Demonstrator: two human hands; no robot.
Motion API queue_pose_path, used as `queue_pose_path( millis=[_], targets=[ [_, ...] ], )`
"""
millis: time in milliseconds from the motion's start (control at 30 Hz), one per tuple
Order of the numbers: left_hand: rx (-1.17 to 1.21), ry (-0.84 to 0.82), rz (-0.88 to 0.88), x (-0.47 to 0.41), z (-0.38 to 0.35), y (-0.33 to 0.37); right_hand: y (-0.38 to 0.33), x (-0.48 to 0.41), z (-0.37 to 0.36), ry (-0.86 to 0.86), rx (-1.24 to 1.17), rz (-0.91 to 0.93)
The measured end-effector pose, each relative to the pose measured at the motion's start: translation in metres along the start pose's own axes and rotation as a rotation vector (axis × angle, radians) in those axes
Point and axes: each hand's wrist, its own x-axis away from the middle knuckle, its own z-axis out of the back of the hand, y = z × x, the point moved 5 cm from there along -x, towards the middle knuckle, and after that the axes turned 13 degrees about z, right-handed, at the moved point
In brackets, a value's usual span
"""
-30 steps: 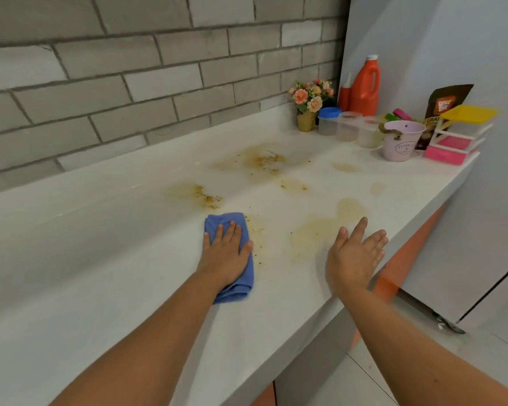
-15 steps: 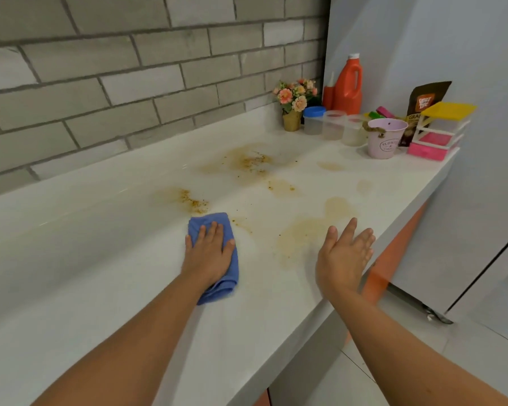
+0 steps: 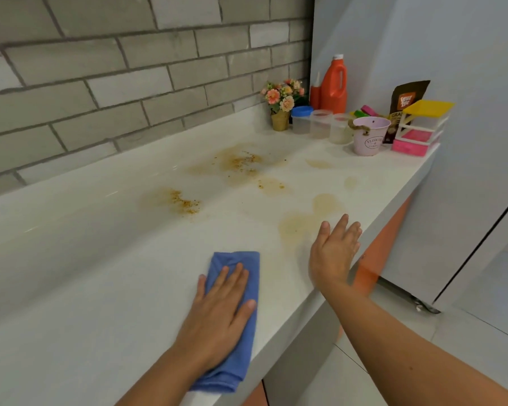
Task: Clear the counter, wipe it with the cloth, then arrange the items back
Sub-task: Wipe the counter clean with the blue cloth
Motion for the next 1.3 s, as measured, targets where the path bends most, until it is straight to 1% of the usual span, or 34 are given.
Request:
queue_pose_path(
  millis=[100, 200, 333, 400, 467, 533, 600, 667, 733, 800, 933, 1000, 1100, 1167, 1233, 1300],
  targets=[
    [0.011, 0.047, 0.115, -0.02, 0.005, -0.019, 0.006, -0.007, 0.009, -0.03, 0.005, 0.0],
    [-0.026, 0.072, 0.206, -0.065, 0.01, -0.014, 0.02, -0.038, 0.025, -0.034, 0.082, -0.065],
    [-0.064, 0.066, 0.215, -0.124, 0.014, 0.006, 0.028, -0.062, 0.02, -0.053, 0.066, -0.192],
    [-0.071, 0.051, 0.21, -0.147, 0.014, 0.019, 0.028, -0.064, 0.014, -0.028, 0.098, -0.208],
    [-0.065, 0.031, 0.156, -0.155, 0.009, 0.04, 0.029, -0.064, 0.014, -0.016, 0.125, -0.216],
    [-0.055, 0.011, 0.033, -0.145, 0.0, 0.069, 0.028, -0.064, 0.016, -0.022, 0.15, -0.211],
    [-0.03, -0.011, -0.112, -0.114, -0.007, 0.093, 0.026, -0.064, 0.016, -0.015, 0.137, -0.202],
    [-0.002, -0.053, -0.219, -0.074, -0.008, 0.098, 0.024, -0.063, 0.016, -0.011, 0.135, -0.204],
    [0.002, -0.076, -0.231, -0.047, -0.006, 0.082, 0.022, -0.062, 0.017, -0.02, 0.157, -0.216],
    [-0.028, -0.047, -0.158, -0.047, 0.0, 0.05, 0.02, -0.061, 0.018, -0.023, 0.164, -0.224],
    [-0.047, 0.041, 0.097, -0.098, 0.019, -0.014, 0.02, -0.06, 0.017, 0.004, 0.127, -0.223],
    [-0.06, 0.046, 0.192, -0.132, 0.025, -0.022, 0.023, -0.061, 0.017, 0.009, 0.11, -0.221],
    [-0.073, 0.059, 0.283, -0.168, 0.024, 0.003, 0.025, -0.063, 0.016, 0.003, 0.106, -0.219],
    [-0.068, 0.054, 0.223, -0.169, 0.013, 0.043, 0.027, -0.064, 0.015, -0.003, 0.098, -0.214],
    [-0.053, 0.038, 0.092, -0.15, -0.001, 0.083, 0.028, -0.064, 0.016, -0.004, 0.077, -0.211],
    [-0.042, 0.038, -0.007, -0.119, -0.008, 0.104, 0.028, -0.064, 0.016, -0.005, 0.067, -0.197]
  ],
)
